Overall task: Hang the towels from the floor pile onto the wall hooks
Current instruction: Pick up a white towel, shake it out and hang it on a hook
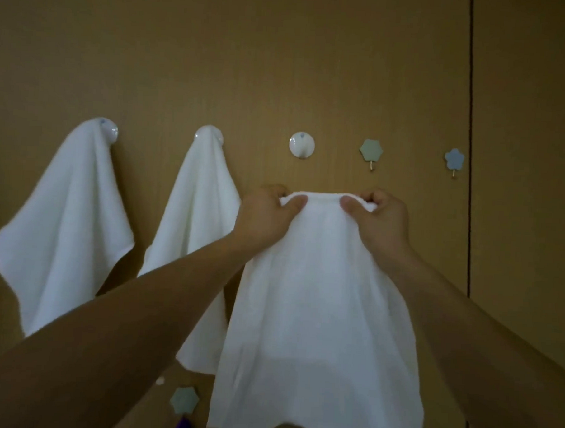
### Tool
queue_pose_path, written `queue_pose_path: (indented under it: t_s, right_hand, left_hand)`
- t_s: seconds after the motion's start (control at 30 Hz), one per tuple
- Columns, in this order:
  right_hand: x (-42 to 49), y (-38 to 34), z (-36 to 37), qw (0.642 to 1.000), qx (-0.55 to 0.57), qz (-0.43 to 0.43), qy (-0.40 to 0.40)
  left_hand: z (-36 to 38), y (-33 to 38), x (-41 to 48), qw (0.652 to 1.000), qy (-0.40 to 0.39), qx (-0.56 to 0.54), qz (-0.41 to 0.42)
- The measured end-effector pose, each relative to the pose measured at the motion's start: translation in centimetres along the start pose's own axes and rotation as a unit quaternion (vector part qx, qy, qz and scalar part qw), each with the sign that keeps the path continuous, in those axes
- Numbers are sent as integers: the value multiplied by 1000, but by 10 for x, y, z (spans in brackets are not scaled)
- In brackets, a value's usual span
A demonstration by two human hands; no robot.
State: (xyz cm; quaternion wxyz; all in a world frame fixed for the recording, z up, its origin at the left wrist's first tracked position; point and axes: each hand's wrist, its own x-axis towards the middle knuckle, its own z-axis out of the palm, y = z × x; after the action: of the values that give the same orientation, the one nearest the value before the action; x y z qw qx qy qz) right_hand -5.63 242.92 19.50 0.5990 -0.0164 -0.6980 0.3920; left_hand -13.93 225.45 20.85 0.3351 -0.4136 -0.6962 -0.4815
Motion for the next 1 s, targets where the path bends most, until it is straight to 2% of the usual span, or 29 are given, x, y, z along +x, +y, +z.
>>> queue_pose_path:
  t_s: [0.17,0.37,0.5,0.63,0.73,0.8,0.83,0.9,0.97,1.0]
  right_hand:
    - [83,-28,34,996,-31,-56,69]
    - [145,-46,73,989,-93,-96,67]
    - [154,-37,88,988,-127,-72,58]
    - [151,-29,81,990,-132,-46,19]
    - [145,-26,71,997,-73,4,-30]
    - [141,-27,69,996,-72,26,-48]
    - [140,-29,69,993,-110,26,-42]
    - [136,-34,70,969,-245,-18,21]
    - [129,-36,73,930,-330,-134,97]
    - [125,-35,76,909,-348,-199,113]
  left_hand:
    - [-1,6,95,986,110,110,65]
    - [-17,-10,159,973,147,168,57]
    - [-13,-17,165,969,156,186,54]
    - [-4,-19,160,982,85,170,19]
    - [-7,-11,157,989,-1,142,-44]
    - [-6,-4,155,983,-35,169,-61]
    - [-4,0,154,978,-33,202,-49]
    - [3,5,147,943,36,328,36]
    - [12,6,140,863,115,466,154]
    - [15,7,138,833,124,501,200]
